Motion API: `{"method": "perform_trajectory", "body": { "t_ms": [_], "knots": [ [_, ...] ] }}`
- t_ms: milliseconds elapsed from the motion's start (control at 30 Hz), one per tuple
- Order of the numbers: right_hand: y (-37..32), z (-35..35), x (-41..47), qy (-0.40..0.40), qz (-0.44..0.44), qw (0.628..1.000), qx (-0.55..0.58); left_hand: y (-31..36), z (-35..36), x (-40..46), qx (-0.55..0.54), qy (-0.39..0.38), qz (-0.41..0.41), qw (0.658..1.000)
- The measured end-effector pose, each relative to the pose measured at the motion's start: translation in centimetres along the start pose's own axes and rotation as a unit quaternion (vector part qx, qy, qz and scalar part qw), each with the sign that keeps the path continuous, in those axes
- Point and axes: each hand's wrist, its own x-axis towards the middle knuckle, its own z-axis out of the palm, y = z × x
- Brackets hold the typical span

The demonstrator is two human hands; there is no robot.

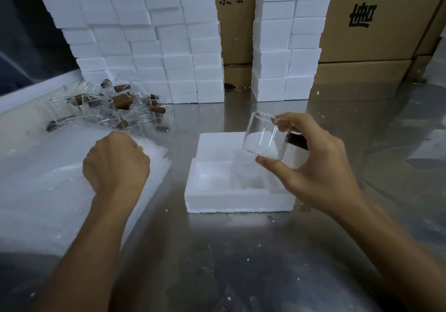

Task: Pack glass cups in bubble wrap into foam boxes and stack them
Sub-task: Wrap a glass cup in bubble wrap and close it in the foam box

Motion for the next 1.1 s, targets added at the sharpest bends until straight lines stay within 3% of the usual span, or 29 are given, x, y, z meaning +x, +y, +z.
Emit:
{"method": "perform_trajectory", "body": {
  "t_ms": [133, 233, 400, 467, 567, 667, 800, 900, 1100],
  "knots": [
    [0.2, 0.1, -0.1, 0.005, -0.002, 1.000, 0.005, -0.1, 0.0, -0.1, -0.012, 0.027, 0.020, 0.999],
    [0.7, 0.2, 0.1, 0.019, -0.006, 1.000, 0.002, 0.5, -0.4, -0.4, -0.058, 0.096, 0.102, 0.989],
    [0.7, 0.0, 0.2, 0.045, 0.000, 0.999, -0.014, 2.7, -1.0, -2.3, -0.241, 0.142, 0.326, 0.903],
    [0.6, 0.0, 0.2, 0.046, -0.004, 0.999, -0.011, 3.5, -0.9, -3.5, -0.264, 0.141, 0.391, 0.870],
    [0.1, -0.1, 0.3, 0.052, 0.016, 0.999, -0.004, 4.3, -0.8, -4.6, -0.256, 0.137, 0.437, 0.851],
    [-0.2, -0.2, 0.3, 0.079, 0.040, 0.996, 0.016, 4.5, -0.6, -4.7, -0.239, 0.084, 0.439, 0.862],
    [-0.2, -0.3, 0.0, 0.094, 0.084, 0.990, 0.058, 4.4, -0.2, -5.1, -0.241, 0.011, 0.366, 0.899],
    [-0.5, -0.4, 0.0, 0.110, 0.086, 0.987, 0.078, 4.4, -0.3, -5.4, -0.271, 0.013, 0.317, 0.909],
    [-1.1, -0.6, 0.1, 0.150, 0.069, 0.982, 0.090, 4.3, -0.2, -4.9, -0.228, 0.015, 0.201, 0.952]
  ]
}}
